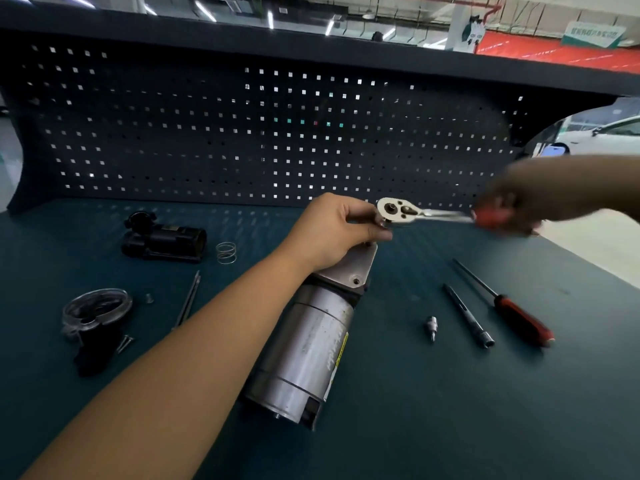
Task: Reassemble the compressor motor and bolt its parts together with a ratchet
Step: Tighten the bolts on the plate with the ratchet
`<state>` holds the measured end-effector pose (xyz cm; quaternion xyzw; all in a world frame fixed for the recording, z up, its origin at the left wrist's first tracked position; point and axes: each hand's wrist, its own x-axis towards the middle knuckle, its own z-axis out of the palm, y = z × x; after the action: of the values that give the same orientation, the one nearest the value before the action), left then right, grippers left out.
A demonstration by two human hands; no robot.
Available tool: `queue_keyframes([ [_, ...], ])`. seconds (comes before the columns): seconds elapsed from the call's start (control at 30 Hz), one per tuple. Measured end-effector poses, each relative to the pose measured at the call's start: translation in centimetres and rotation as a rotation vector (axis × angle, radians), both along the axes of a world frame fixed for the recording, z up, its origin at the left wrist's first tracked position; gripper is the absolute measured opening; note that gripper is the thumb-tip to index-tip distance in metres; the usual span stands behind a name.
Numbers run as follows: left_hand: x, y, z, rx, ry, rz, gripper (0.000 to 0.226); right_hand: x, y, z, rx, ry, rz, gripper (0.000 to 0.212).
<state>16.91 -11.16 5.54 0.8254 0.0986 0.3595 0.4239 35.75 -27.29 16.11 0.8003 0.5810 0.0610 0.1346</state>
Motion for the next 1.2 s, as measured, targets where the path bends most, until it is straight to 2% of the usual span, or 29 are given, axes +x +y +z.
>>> queue_keyframes([
  [0.1, 0.1, 0.2, -0.1, -0.027, 0.021, -0.027, 0.011, 1.0, 5.5, 1.5, 0.176, -0.312, 0.175, 0.031],
  [0.17, 0.0, 0.4, -0.2, -0.038, 0.031, -0.031, 0.016, 0.4, 8.1, 1.8, 0.272, -0.428, 0.310, 0.039],
  [0.27, -0.1, 0.3, -0.4, -0.046, 0.024, -0.026, 0.009, 0.0, 9.0, 1.7, 0.305, -0.461, 0.377, 0.041],
  [0.4, -0.4, 0.1, -0.3, 0.018, 0.006, 0.007, 0.008, 1.0, 4.1, 0.5, 0.128, -0.426, 0.235, 0.026],
  [0.53, -0.7, -0.6, 0.0, 0.039, -0.017, 0.008, 0.016, -1.9, -3.1, -2.2, 0.030, -0.101, 0.110, 0.015],
  [0.6, -0.8, -0.8, 0.0, 0.050, -0.023, 0.033, 0.022, -5.4, -5.2, -4.2, 0.014, 0.059, 0.054, 0.032],
  [0.67, -0.8, -0.9, 0.1, 0.051, -0.031, 0.074, 0.024, -9.1, -5.9, -6.2, 0.127, 0.244, 0.053, 0.048],
  [0.77, -0.6, -1.2, 0.3, -0.021, -0.057, 0.098, 0.023, -13.3, -5.0, -8.2, 0.319, 0.699, -0.035, 0.053],
  [0.87, -0.4, -1.2, 0.3, -0.074, -0.058, 0.081, 0.017, -15.1, -3.6, -9.4, 0.329, 1.279, -0.063, 0.035],
  [0.9, -0.3, -1.1, 0.3, -0.080, -0.046, 0.070, 0.015, -15.2, -3.4, -9.6, 0.318, 1.392, -0.070, 0.032],
  [0.93, -0.2, -1.0, 0.3, -0.086, -0.037, 0.051, 0.015, -15.1, -3.4, -9.7, 0.312, 1.412, -0.074, 0.030],
  [1.0, -0.1, -0.9, 0.3, -0.096, -0.034, 0.003, 0.021, -13.8, -3.6, -9.5, 0.272, 1.235, -0.081, 0.030],
  [1.07, 0.0, -0.6, 0.2, -0.100, -0.043, -0.044, 0.027, -11.1, -4.2, -8.3, 0.167, 0.896, -0.096, 0.031],
  [1.13, 0.0, -0.3, 0.1, -0.106, -0.062, -0.097, 0.028, -7.7, -4.5, -5.8, 0.057, 0.590, -0.132, 0.023],
  [1.2, 0.0, -0.1, 0.0, -0.129, -0.067, -0.142, 0.026, -4.6, -3.5, -3.1, 0.074, 0.300, -0.143, 0.013],
])
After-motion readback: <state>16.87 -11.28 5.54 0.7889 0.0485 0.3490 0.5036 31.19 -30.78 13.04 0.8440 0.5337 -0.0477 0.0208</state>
